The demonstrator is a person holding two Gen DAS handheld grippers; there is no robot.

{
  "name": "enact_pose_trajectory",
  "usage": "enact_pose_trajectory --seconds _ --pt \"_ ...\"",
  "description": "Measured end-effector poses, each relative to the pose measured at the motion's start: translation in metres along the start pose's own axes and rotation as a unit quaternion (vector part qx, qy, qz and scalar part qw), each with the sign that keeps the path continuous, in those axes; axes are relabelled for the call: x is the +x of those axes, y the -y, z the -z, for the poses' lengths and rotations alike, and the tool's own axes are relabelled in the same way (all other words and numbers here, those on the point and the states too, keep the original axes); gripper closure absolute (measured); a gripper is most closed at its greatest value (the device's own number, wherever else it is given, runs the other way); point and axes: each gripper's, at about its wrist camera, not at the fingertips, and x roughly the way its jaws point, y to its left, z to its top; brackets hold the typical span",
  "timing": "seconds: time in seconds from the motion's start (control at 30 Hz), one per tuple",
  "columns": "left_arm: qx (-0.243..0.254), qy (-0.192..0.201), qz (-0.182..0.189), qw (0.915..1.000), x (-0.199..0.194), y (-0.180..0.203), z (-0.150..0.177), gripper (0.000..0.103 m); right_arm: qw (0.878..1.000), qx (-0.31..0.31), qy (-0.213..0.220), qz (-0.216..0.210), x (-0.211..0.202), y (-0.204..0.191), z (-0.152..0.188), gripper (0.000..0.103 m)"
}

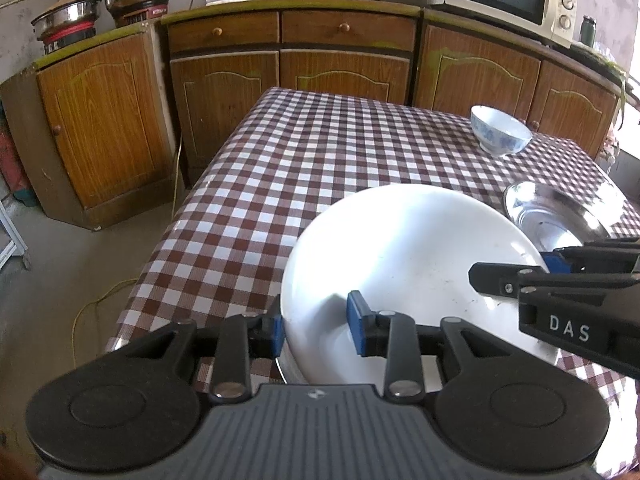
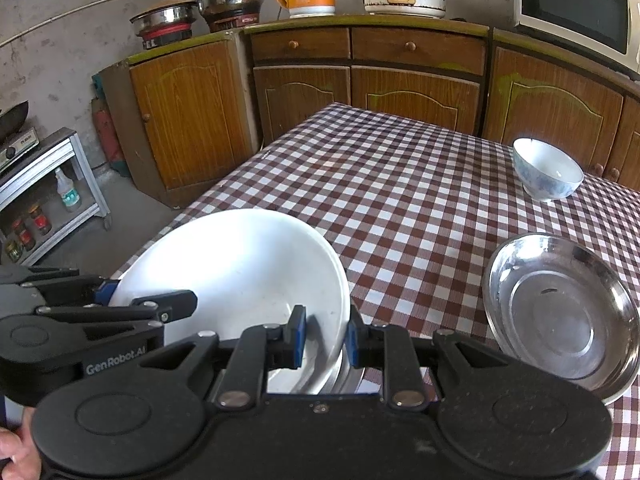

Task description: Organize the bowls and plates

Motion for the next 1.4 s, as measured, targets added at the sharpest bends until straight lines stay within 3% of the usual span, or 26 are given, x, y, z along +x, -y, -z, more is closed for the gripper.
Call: enact_pose_trajectory --seconds 0.63,0.83,1.0,1.27,1.4 --pt "0.013 -0.014 -0.009 0.9998 0.01 0.001 0.007 0.07 1.0 -0.008 -0.015 0.006 0.013 -0.001 0.005 0.078" --pt "0.001 -0.014 0.014 0.9998 0.014 -0.001 0.005 0.074 1.0 -0.013 -0.011 0.009 0.016 -0.005 0.004 0.079" --pt "-0.005 -0.011 0.008 0.9999 0.015 -0.002 0.003 0.074 0.999 -0.026 -0.008 0.031 0.019 -0.002 0.003 0.077" --pt "-0.013 -0.004 -0.002 0.9999 0.008 -0.01 0.002 0.074 1.0 -0.019 0.002 0.025 0.009 0.009 0.002 0.077" --pt "-0.017 0.0 0.0 0.9999 0.005 -0.011 0.001 0.074 0.999 -0.029 -0.013 0.024 0.014 0.006 0.009 0.076"
